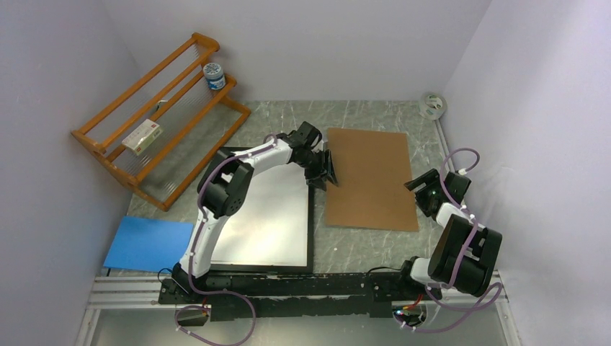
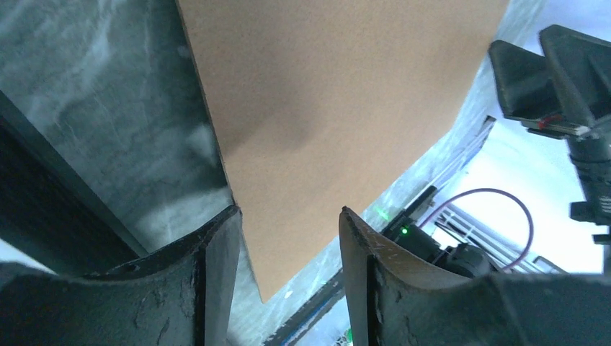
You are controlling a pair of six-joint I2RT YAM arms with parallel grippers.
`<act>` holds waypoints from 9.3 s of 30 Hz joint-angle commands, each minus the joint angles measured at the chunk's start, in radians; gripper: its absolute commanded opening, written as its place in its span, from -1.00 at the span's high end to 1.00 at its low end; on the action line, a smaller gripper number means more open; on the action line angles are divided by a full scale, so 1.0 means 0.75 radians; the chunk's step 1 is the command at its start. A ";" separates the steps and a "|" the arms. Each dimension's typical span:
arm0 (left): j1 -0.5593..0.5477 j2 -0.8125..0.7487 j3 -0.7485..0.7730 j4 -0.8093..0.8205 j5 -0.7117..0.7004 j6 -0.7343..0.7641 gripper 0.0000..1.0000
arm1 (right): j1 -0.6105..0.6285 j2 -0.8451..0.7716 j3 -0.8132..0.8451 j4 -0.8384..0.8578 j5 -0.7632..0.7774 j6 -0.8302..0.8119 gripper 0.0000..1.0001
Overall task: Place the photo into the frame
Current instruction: Pick up the photo frame item at the center of the board, then place the photo frame item at the center of the board, then pick up the photo frame item at the center of the board, then move the photo frame to the center of the board, then place the photo frame item in the photo frame.
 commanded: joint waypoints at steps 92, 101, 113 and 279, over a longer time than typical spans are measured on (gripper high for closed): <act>0.369 -0.574 -0.156 0.029 0.261 0.307 0.95 | 0.398 0.073 0.215 -0.381 -0.252 0.020 -0.64; 0.508 -0.820 0.023 -0.161 -0.041 0.547 0.95 | 0.645 0.069 0.357 -0.525 -0.001 0.014 -0.54; 0.562 -1.152 -0.016 -0.206 -0.699 0.631 0.95 | 1.231 0.551 0.868 -0.638 0.297 0.127 -0.29; 0.794 -0.765 -1.054 0.048 -0.057 0.302 0.10 | 0.942 -0.246 -0.086 0.575 -0.489 0.563 1.00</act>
